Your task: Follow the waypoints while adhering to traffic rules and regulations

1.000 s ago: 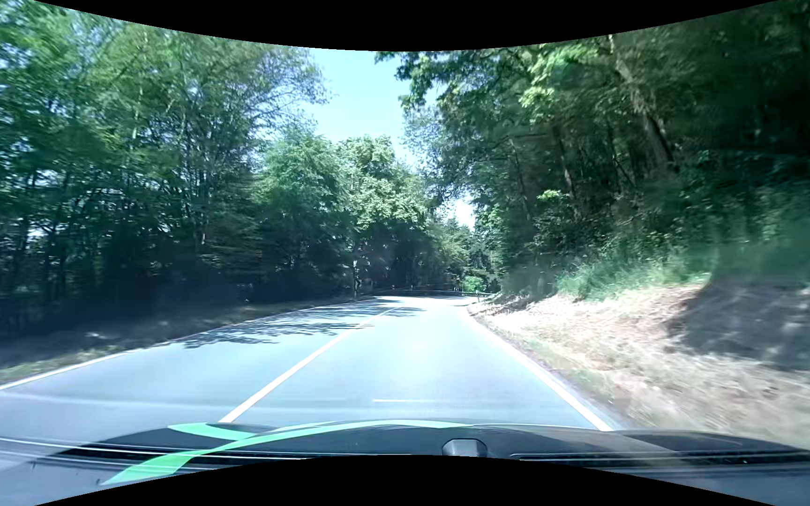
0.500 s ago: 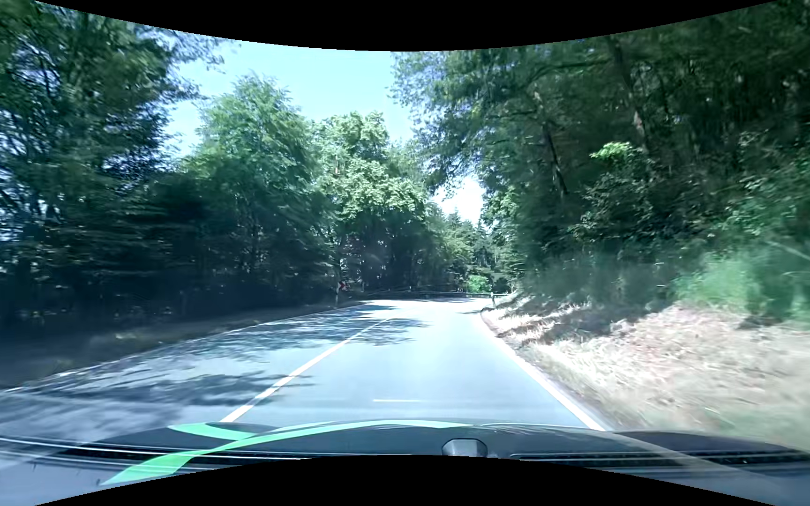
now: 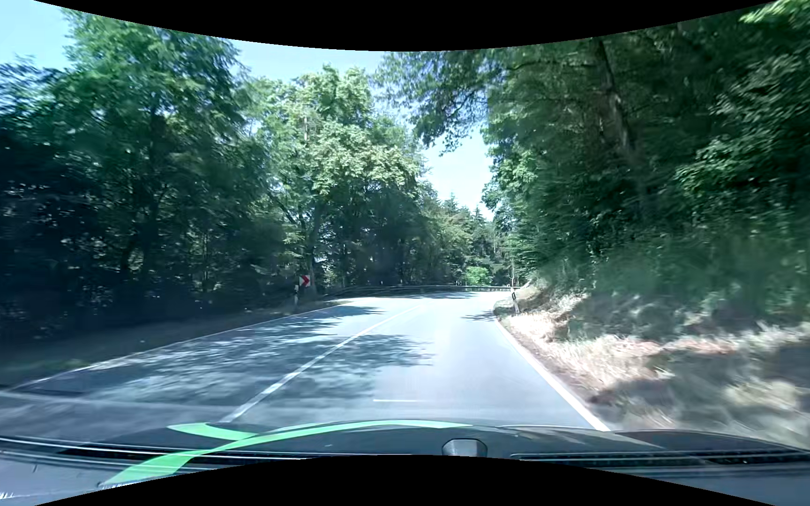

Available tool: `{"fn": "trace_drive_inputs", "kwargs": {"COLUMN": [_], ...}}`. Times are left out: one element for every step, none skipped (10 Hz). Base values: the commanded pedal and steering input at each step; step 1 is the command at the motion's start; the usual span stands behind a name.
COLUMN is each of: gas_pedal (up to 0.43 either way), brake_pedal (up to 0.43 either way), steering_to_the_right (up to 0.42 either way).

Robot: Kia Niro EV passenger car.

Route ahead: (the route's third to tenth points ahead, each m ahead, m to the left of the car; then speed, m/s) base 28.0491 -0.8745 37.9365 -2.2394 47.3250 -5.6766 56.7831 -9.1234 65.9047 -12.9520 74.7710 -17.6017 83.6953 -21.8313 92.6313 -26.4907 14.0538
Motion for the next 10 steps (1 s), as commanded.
{"fn": "trace_drive_inputs", "kwargs": {"gas_pedal": [0.209,0.209,0.220,0.220,0.228,0.240,0.228,0.209,0.189,0.189], "brake_pedal": [0.000,0.000,0.000,0.000,0.000,0.000,0.000,0.000,0.000,0.000], "steering_to_the_right": [0.021,0.027,0.028,0.028,0.027,0.027,0.027,0.027,0.027,0.027]}}
